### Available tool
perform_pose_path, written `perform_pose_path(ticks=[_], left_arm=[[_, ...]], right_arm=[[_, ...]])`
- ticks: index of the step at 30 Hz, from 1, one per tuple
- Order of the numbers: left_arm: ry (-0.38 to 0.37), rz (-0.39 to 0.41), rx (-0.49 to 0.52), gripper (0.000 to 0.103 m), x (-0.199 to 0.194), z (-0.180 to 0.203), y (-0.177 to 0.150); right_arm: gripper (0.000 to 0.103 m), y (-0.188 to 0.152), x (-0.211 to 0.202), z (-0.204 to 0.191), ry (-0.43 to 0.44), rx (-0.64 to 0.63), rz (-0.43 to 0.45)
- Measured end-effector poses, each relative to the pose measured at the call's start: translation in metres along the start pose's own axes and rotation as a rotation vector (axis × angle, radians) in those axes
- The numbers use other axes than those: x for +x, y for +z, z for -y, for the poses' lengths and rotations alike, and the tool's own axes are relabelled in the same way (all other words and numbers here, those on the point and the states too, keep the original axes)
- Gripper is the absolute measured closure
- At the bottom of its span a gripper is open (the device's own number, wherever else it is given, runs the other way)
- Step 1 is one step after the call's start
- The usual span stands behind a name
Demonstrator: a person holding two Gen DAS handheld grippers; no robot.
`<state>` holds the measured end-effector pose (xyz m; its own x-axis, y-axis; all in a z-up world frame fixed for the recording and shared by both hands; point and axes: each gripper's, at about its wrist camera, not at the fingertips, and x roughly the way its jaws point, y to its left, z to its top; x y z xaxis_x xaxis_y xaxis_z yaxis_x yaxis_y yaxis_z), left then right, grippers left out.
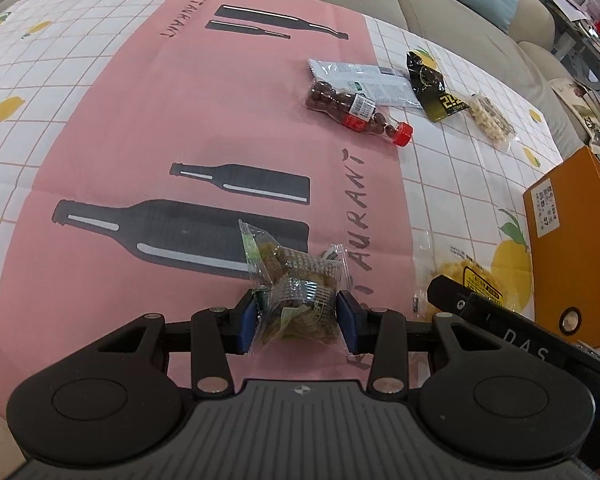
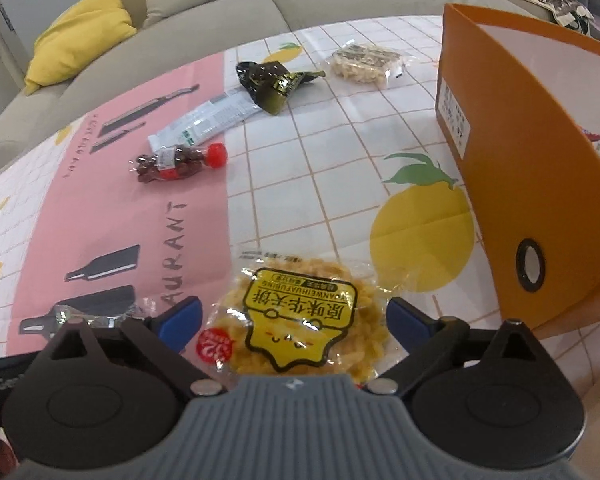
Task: Organize snacks
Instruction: 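Lift both held packets off the table toward the orange box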
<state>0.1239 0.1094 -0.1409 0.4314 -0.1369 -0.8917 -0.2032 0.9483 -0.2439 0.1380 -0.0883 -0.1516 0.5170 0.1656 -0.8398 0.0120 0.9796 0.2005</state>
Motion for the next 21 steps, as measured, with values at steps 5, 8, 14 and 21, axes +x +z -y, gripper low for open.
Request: perform_pose_path(ticks=[5,8,14,21], left_arm=[[0.007,-0.002,0.015,0.056,0.001,0.003,0.001],[0.019,-0.004,0.040,0.056,0.002,0.008,0.001],[0.060,-0.019,0.085,0.050,0.003,0.014,0.000],[0.070,-0.036,0.097,0.050,0.004,0.015,-0.001]], right_arm=[[0.007,0.000,0.003,-0.006,-0.071,-0.079,-0.025],[0.006,-0.004,0.003,-0.010,-0.133,-0.133,-0.032],[0.005,-0.003,0.004,-0.004,-0.179,-0.134,-0.074],[0.003,0.001,0.002,0.005,-0.248,-0.121,-0.112]])
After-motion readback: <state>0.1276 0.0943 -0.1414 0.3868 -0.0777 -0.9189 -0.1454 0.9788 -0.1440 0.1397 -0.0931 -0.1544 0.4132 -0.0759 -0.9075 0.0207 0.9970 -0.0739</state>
